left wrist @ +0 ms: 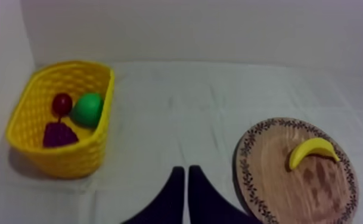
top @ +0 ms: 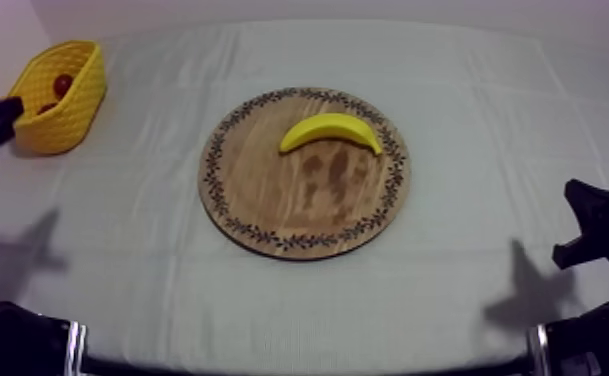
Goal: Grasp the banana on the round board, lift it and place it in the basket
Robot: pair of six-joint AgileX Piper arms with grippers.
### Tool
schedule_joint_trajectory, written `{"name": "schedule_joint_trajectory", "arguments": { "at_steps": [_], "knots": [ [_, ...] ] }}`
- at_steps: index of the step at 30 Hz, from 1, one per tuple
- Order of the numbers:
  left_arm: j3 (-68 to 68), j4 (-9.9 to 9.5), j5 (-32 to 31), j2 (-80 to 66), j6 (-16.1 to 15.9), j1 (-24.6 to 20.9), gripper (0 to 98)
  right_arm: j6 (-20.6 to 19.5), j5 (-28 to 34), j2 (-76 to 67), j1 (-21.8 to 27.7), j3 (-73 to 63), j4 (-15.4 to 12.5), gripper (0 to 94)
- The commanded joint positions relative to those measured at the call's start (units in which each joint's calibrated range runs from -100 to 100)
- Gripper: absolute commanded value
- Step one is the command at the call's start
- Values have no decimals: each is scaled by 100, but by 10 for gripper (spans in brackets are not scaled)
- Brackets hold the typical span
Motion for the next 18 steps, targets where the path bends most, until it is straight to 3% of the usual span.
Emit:
{"name": "schedule_joint_trajectory", "arguments": {
  "at_steps": [1,9,18],
  "knots": [
    [-1634,11,525,1206,-146,5,0,0,-1,3,4,-3,0,2],
    [-4057,-50,1540,3242,-219,256,0,-1,-1,3,4,-3,0,2],
    [-6509,-386,2403,5342,-216,1024,0,-2,-1,3,4,-3,0,2]
  ]
}}
